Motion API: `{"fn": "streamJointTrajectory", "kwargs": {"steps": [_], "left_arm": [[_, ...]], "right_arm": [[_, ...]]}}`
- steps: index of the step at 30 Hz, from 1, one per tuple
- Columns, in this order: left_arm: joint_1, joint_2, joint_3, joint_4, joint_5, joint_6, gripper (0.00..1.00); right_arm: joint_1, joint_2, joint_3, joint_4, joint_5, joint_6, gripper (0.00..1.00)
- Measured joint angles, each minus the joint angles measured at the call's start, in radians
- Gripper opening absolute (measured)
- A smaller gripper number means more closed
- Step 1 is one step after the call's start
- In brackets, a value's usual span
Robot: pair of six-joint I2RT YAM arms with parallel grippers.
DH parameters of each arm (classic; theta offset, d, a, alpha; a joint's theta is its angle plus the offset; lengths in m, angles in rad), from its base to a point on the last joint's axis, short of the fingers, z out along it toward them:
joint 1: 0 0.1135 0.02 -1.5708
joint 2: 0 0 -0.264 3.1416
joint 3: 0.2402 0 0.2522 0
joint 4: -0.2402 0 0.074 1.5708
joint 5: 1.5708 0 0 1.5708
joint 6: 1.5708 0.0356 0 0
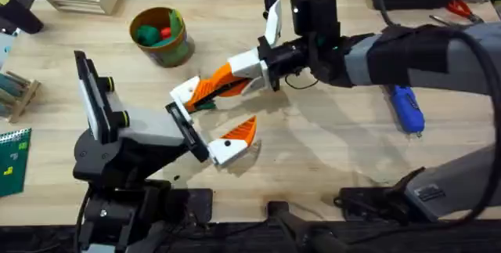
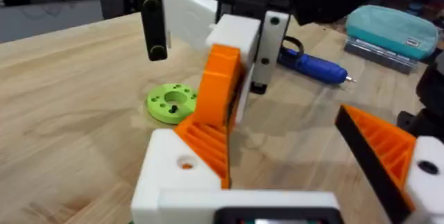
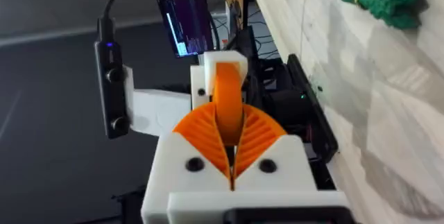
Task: Pick up the gripper from the table and insert it into the empty holder that is missing its gripper. Then pick up a screw, insert it into the mounting hole, and use the screwdriver to tighten it. Finally, clean up the table by picking up the vegetable and placing it into the bucket.
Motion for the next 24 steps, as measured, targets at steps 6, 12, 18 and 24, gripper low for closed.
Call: {"fn": "streamJointTrajectory", "kwargs": {"steps": [6, 12, 18, 24], "left_arm": [[0.009, 0.000, 0.000, 0.002, -0.039, -0.015, 0.987], [0.010, 0.000, 0.000, 0.002, -0.047, -0.018, 0.987], [0.010, 0.000, 0.000, 0.002, -0.047, -0.018, 0.987], [0.010, 0.000, 0.000, 0.003, -0.057, -0.010, 0.988]], "right_arm": [[0.014, 0.097, 0.094, 0.015, -0.011, 0.000, 0.014], [0.015, 0.111, 0.107, 0.015, -0.022, 0.000, 0.013], [0.015, 0.111, 0.107, 0.015, -0.023, 0.000, 0.025], [0.018, 0.116, 0.107, 0.061, -0.023, 0.000, 0.112]]}}
